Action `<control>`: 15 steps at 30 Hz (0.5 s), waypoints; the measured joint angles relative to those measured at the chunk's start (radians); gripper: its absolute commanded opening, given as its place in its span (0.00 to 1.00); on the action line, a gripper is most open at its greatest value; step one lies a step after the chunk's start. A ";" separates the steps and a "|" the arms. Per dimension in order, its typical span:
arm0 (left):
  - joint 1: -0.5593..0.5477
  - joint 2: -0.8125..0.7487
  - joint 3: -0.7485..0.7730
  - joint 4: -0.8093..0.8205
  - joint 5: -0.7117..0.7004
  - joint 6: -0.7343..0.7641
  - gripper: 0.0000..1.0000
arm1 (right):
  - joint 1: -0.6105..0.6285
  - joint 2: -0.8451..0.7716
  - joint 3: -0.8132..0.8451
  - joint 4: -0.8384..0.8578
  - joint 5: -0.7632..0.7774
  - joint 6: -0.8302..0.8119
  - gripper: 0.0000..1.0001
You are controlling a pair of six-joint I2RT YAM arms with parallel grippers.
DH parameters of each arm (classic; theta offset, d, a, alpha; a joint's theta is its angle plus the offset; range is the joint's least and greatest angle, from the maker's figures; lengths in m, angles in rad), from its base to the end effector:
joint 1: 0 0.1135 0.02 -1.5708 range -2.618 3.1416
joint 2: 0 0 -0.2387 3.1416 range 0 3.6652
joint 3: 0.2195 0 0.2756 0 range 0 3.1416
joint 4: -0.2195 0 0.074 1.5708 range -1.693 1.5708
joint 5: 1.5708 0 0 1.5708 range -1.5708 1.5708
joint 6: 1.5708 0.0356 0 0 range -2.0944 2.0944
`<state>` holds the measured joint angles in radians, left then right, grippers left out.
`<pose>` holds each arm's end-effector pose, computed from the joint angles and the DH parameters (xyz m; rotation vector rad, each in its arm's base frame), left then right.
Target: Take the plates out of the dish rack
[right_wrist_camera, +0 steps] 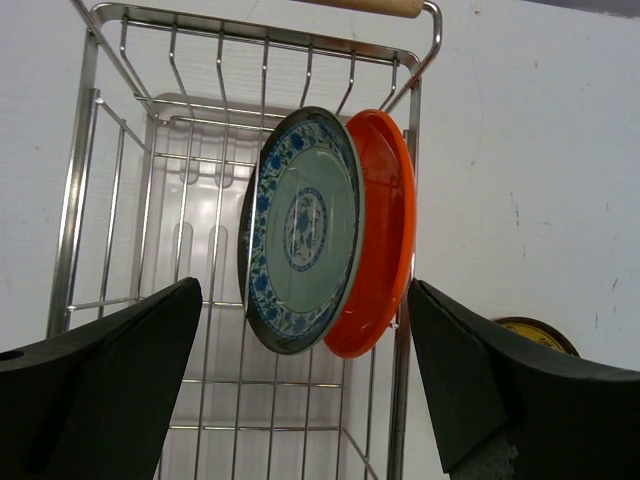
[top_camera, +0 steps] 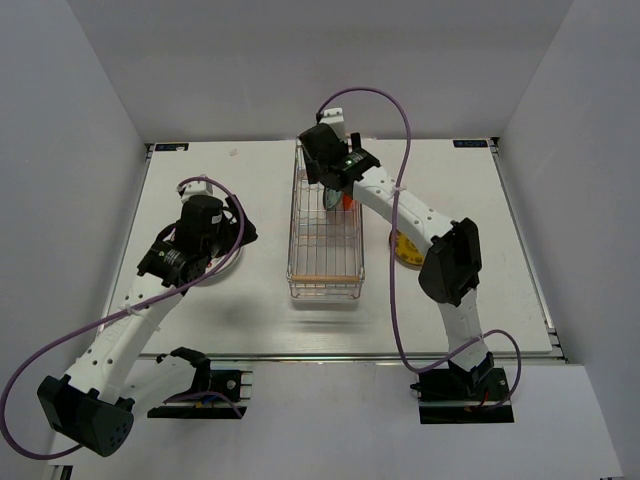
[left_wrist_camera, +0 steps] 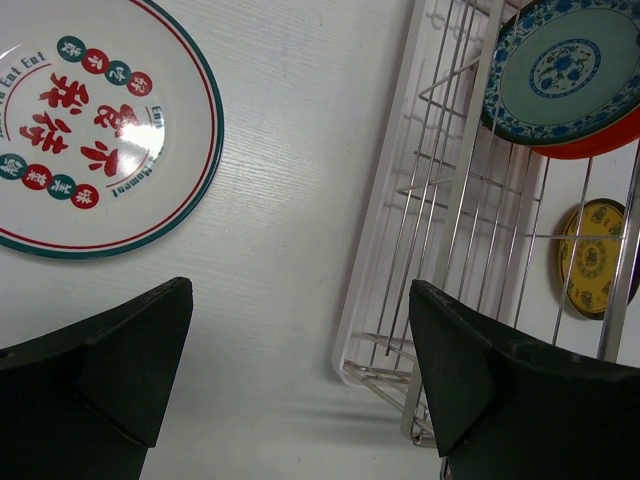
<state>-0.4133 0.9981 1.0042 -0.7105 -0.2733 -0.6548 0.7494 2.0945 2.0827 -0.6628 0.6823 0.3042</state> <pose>0.2253 -0.0883 0.3056 -0.4136 2.2192 -0.2637 0.3729 0.3163 0.3136 -0.1113 2.0766 -0.1337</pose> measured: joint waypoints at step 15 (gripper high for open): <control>0.000 0.000 -0.012 0.004 0.000 0.000 0.98 | 0.007 0.134 0.075 0.011 0.059 -0.010 0.87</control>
<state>-0.4133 0.9985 0.9924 -0.7063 -0.2733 -0.6548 0.7567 2.2280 2.1574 -0.6514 0.7410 0.2939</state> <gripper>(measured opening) 0.982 0.873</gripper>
